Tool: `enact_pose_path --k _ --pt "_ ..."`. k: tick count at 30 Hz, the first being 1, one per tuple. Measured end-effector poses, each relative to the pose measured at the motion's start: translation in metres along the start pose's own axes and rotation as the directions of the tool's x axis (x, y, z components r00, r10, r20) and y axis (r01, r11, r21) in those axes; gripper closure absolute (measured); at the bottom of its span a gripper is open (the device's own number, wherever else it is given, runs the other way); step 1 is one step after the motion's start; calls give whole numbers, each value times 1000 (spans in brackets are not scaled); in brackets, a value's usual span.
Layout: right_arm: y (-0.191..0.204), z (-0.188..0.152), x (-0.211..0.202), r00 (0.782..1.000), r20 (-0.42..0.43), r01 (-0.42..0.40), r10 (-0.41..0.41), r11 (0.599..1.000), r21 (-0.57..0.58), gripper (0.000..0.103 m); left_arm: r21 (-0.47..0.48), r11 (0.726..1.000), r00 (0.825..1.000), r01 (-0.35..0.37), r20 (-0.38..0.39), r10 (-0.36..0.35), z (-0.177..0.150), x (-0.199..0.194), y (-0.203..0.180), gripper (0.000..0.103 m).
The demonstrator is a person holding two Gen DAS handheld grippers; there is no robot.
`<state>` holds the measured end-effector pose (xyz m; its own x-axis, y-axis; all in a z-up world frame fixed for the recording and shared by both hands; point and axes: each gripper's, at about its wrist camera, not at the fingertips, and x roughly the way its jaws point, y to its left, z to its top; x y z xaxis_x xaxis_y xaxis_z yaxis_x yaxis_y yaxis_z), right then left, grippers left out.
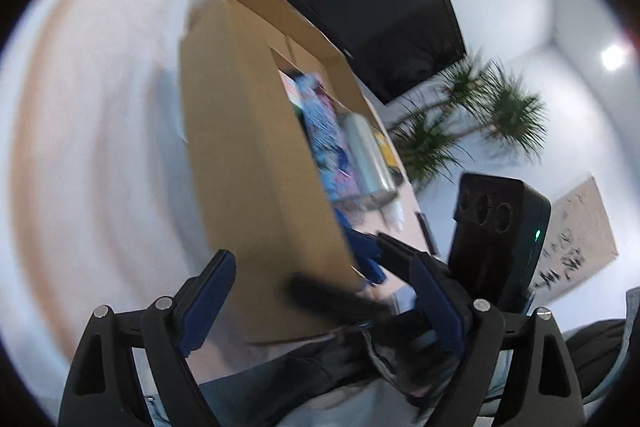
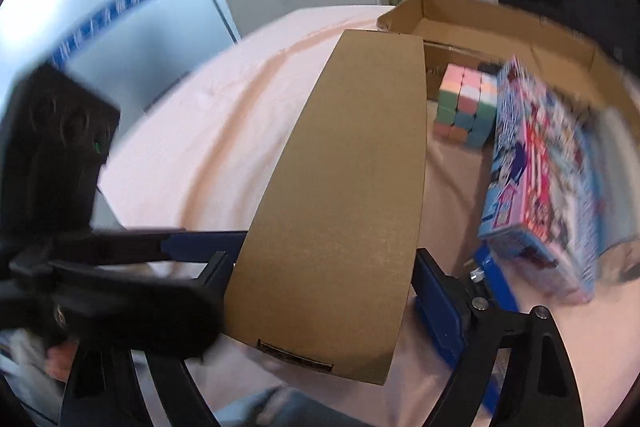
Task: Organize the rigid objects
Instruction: 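Grasp the cardboard divider with the left tool and lift it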
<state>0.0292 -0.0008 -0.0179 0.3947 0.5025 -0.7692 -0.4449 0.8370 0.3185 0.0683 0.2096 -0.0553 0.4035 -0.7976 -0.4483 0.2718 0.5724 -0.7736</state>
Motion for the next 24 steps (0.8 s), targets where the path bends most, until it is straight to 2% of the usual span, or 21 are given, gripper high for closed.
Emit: enact_pose_path --k 2,4,5,9,10,12,13,14,16,17,19,21,22,24 --pt "-10 3 -11 992 40 -118 116 991 55 16 -46 999 999 8 37 -6 1 -12 12 11" --pt "-11 4 -13 979 54 -201 197 976 84 16 -89 996 998 14 58 -9 4 -20 21 11" --pt "-13 5 -11 965 46 -260 257 960 101 16 -92 996 998 -6 59 11 7 -21 23 11" --pt "-4 3 1 920 5 -390 393 912 124 16 -142 986 996 -86 22 90 5 -20 36 11" --pt "-2 3 3 910 -2 -411 414 903 126 16 -161 985 997 -65 27 70 1 -22 40 10" --pt "-4 4 7 878 -9 -472 479 868 154 15 -197 980 999 -28 37 36 -2 -24 45 11" --pt "-2 0 7 865 -12 -491 501 853 174 15 -206 978 998 -29 44 39 -3 -25 44 14" --pt "-4 -1 13 848 -21 -514 530 831 213 15 -202 979 997 -36 53 48 -2 -27 40 28" --pt "-2 -2 24 837 -62 -517 544 823 234 14 -174 983 996 -59 62 71 -1 -29 27 31" --pt "0 0 26 843 -75 -507 533 833 224 13 -154 986 995 -62 64 72 1 -28 18 33" --pt "5 3 21 893 -87 -428 442 892 145 9 -117 990 995 -77 57 84 6 -20 1 35" --pt "6 8 1 960 -52 -272 274 961 42 1 -74 992 994 -97 44 101 14 -5 -18 36" --pt "5 9 -9 981 -23 -192 192 981 -2 1 -48 995 996 -85 30 87 18 5 -26 36" --pt "2 10 -27 995 21 -95 96 995 -42 1 -13 997 997 -75 -10 75 27 28 -37 36"
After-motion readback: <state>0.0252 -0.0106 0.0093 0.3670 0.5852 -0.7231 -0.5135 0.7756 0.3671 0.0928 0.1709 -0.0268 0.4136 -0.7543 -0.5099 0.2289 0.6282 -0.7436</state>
